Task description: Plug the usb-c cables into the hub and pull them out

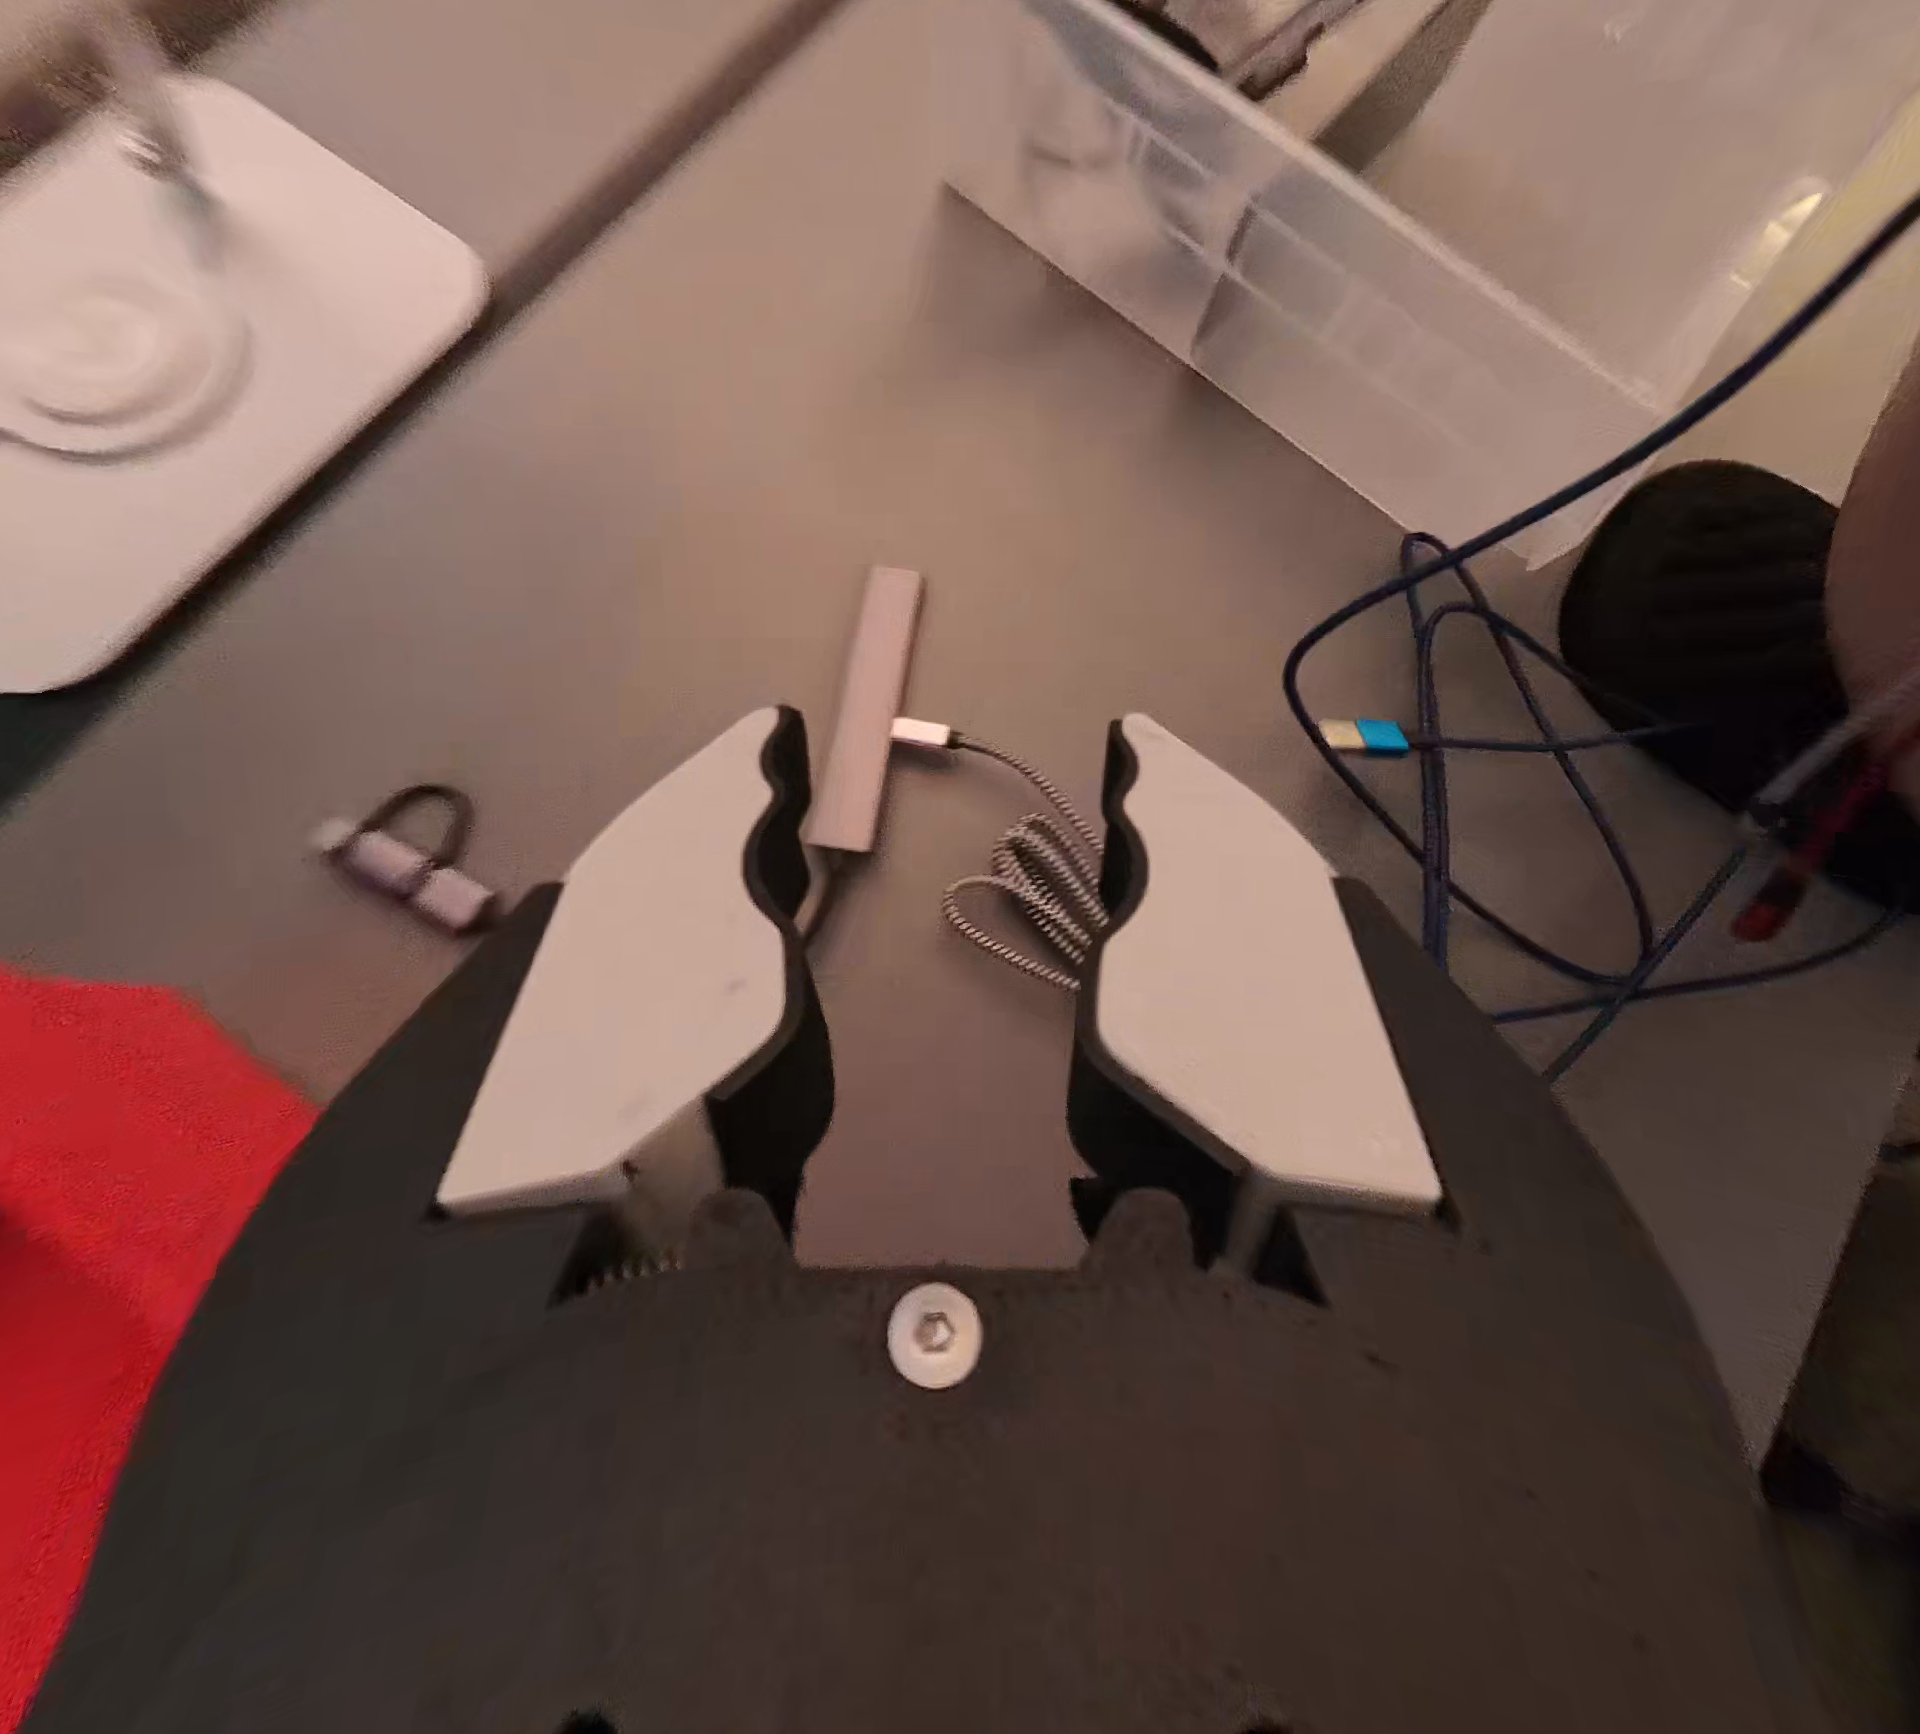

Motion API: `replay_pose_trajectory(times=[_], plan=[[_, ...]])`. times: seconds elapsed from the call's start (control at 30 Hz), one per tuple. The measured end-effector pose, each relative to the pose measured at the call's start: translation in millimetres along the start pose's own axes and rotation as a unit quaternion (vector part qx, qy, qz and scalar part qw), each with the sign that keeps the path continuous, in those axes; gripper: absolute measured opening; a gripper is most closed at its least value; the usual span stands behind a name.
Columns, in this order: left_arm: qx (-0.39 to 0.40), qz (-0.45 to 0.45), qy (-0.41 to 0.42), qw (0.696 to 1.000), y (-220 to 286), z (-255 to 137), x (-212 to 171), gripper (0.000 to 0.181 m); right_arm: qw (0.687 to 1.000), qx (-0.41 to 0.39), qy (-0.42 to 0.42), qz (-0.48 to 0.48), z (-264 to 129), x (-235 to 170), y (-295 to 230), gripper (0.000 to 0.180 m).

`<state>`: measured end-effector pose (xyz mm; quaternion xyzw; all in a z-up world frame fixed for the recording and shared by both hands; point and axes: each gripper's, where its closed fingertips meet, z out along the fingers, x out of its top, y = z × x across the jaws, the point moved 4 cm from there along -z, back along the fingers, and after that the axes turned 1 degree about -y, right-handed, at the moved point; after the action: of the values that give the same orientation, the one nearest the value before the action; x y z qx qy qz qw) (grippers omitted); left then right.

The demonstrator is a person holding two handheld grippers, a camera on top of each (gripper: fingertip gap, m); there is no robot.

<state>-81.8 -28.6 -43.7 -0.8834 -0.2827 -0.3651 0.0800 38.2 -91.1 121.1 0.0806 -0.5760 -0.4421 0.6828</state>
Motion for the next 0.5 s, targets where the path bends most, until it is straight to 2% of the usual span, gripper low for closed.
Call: replay_pose_trajectory(times=[0.07,0.13,0.2,0.4,0.5], plan=[[-0.006,-0.011,-0.047,0.999,-4,33,-12,0.059,1.000,-0.003,0.002,0.000,-3,2,3,0.003],[0.030,-0.007,-0.093,0.995,-17,60,-28,0.064,1.000,-0.003,0.002,-0.002,-6,4,5,0.003],[0.029,-0.010,-0.112,0.993,-20,79,-38,0.068,1.000,-0.003,0.002,-0.002,-8,5,7,0.003],[0.081,0.017,-0.154,0.985,-38,100,-57,0.066,1.000,0.000,0.005,0.000,-10,7,9,0.003],[0.059,0.009,-0.171,0.983,-38,107,-65,0.059,1.000,0.001,0.004,-0.002,-11,7,9,0.003]])
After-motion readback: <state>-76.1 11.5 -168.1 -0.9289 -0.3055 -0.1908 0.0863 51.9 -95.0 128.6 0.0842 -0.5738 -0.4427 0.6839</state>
